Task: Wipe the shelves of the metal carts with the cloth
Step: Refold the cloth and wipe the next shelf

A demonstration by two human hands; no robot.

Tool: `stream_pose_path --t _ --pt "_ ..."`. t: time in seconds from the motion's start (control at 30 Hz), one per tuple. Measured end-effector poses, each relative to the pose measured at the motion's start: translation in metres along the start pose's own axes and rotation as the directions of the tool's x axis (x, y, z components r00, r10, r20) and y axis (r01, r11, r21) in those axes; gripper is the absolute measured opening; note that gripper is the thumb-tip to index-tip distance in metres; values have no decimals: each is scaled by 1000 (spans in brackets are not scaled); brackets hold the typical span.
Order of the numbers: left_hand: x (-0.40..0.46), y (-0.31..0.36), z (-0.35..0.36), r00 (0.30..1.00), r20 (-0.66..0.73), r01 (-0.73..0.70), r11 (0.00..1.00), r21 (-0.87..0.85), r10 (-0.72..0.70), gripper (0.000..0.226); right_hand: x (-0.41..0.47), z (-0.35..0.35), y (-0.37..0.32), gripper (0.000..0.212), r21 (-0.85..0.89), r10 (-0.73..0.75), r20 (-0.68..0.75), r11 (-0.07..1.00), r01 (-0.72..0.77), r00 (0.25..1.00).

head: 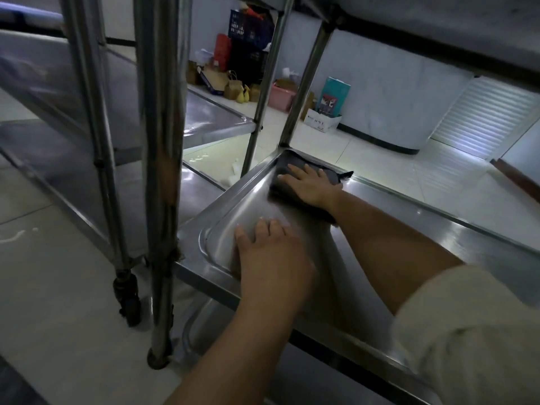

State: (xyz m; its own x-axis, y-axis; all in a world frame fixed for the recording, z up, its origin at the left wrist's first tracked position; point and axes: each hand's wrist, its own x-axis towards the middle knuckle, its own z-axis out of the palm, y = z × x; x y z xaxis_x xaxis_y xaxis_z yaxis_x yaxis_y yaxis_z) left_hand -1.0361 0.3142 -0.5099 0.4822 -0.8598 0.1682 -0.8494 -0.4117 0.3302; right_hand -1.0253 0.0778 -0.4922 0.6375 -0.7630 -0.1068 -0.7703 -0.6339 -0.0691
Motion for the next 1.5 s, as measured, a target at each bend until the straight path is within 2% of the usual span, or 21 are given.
stream_pose_path --t 0.1,0.23,0.33,0.4,0.47,0.57,0.67,0.77,0.9,1.0,1.13,1.2,1.33,1.5 --pt "6 2 -1 1000 -21 -7 999 -33 6 54 7 -1 11 72 8 83 18 997 -83 996" --pt "12 8 -1 1000 -17 -22 998 -53 22 50 -23 0 71 67 -121 161 40 981 -155 986" --pt "20 10 -1 1000 -12 -21 996 -84 20 43 -79 6 112 71 -5 185 -1 983 -185 983" --pt "26 13 1 1000 -8 -29 996 -84 29 44 -126 9 125 85 21 201 -19 979 -201 979" --pt "31 16 3 999 -9 -42 995 -90 42 53 -172 16 135 91 -13 241 -21 970 -241 970" --pt "38 19 4 998 17 -58 993 -105 60 75 -237 27 145 69 -30 270 -24 962 -271 963" --pt "39 17 6 994 47 -100 995 -32 101 81 -277 33 146 64 42 231 -43 972 -229 972" --pt "38 16 5 989 54 -136 991 -7 136 77 -274 33 146 71 54 238 -72 971 -234 969" --pt "32 27 8 985 75 -159 986 49 155 62 -244 28 149 101 20 211 -77 977 -210 974" --pt "15 59 20 978 86 -199 976 85 192 48 -228 19 155 103 60 154 -36 987 -152 987" --pt "8 87 33 977 147 -166 983 80 153 65 -227 15 171 97 62 116 2 991 -116 993" --pt "6 93 36 970 186 -175 981 79 158 76 -239 14 190 100 58 156 8 986 -156 988" --pt "1 104 42 970 204 -169 969 180 131 99 -291 18 238 100 76 274 -9 959 -273 962" --pt "2 105 38 973 193 -167 967 193 129 113 -374 25 272 93 124 358 -7 927 -354 934"
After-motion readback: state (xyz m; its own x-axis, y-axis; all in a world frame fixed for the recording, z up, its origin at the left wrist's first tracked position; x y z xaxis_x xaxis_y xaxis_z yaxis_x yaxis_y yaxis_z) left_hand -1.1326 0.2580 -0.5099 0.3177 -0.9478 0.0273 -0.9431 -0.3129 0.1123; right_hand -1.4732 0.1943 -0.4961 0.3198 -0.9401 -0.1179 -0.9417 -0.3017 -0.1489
